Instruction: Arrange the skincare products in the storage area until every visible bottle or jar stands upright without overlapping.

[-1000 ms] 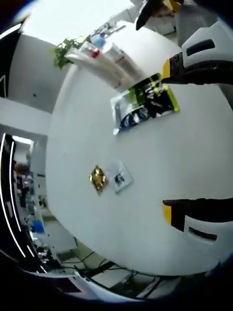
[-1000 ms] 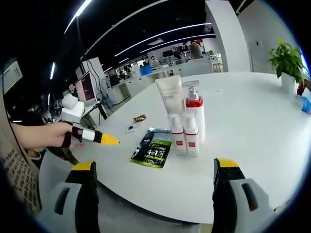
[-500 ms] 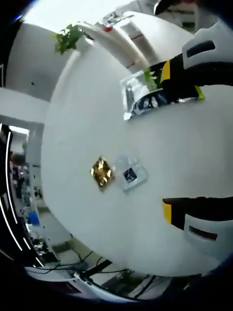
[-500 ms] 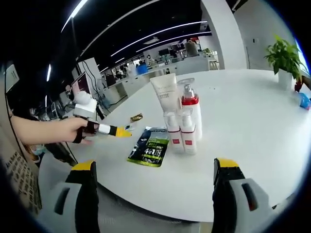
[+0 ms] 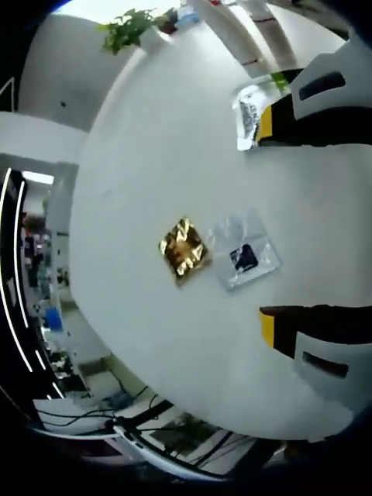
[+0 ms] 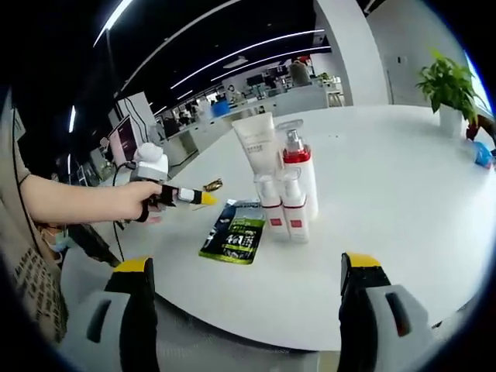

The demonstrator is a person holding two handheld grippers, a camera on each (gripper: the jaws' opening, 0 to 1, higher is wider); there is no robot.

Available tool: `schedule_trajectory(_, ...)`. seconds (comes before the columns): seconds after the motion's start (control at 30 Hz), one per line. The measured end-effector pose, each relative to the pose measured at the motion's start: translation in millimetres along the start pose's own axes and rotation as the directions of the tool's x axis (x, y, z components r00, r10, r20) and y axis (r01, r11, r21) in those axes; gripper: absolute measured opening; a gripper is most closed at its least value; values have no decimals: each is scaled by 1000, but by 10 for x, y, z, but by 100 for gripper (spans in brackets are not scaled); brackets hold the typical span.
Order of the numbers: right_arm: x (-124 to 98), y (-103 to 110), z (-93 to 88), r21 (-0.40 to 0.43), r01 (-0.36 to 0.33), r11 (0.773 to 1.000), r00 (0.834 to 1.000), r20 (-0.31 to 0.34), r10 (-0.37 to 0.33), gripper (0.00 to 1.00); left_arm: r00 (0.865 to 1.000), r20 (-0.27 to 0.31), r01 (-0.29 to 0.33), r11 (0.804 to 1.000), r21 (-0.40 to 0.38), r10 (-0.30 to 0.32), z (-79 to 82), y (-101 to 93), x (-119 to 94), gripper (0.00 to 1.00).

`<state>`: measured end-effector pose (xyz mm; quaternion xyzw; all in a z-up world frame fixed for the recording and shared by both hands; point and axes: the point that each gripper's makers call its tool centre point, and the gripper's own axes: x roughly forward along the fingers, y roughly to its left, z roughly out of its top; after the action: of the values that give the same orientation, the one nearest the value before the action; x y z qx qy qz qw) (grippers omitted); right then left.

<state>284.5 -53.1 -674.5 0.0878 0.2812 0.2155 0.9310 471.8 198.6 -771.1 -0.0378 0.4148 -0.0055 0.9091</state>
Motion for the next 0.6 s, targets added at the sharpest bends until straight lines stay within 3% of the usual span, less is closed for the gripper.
schedule_trajectory(0.37, 8, -28, -22, 18, 12, 1000, 1000, -15, -11, 100, 998, -17, -59, 998, -24, 58, 25, 72, 147, 72)
schedule_trajectory(0.6, 14, -34, -38, 17, 16, 1000, 1000, -26, -16, 100, 997, -5, -75, 997, 6, 75, 60, 86, 155, 69)
